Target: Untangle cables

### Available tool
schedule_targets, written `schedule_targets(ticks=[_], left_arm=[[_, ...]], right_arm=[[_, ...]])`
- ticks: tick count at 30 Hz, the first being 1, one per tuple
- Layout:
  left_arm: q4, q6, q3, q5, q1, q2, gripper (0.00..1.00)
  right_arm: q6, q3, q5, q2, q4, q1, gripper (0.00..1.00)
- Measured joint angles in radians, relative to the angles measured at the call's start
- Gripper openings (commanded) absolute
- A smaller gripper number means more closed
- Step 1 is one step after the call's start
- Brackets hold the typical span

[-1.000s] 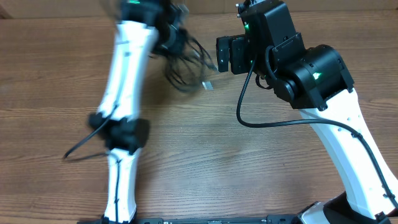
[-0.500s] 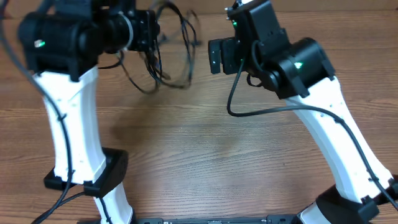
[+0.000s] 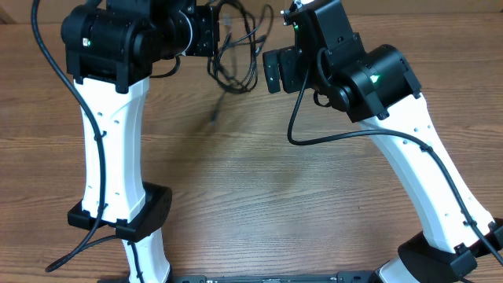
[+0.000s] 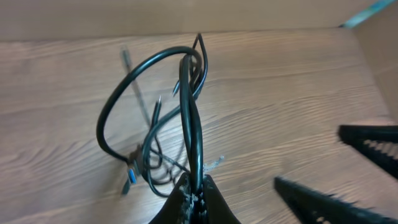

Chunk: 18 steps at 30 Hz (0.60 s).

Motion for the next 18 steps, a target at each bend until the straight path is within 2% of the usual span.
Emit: schedule_targets(ticks=[6,10,11,12,13,18], left_arm=[[-0.003,-0.007,-0.188,-0.192,-0.013,-0.001,0.04],[0.118,-0.006,-0.392,-0.266,-0.013,0.019,0.05],[0.177,-0.005,-0.452,-0.28,-0.013,0.024,0.09],[0.231,-0.005,-0.498,-0.288,-0.013,0.024,0.47],[0.279,-0.002,-0.544,-0.296,-0.013,0.025,1.0],[0.333,0.001,-0.636,-0.312,-0.013,0.039,1.0]], right_arm=[[0.0,0.0,0.0,0.0,0.01,0.0,1.0],[0.0,0.0,-0.001,0.0,0.004,-0.001,1.0],[0.0,0.0,0.0,0.0,0.003,-0.001,1.0],[0.0,0.0,0.0,0.0,-0.002,-0.001,1.0],[-0.001,0.0,0.0,0.0,-0.005,-0.001,1.0],[0.0,0.0,0.0,0.0,-0.021,-0.001,1.0]])
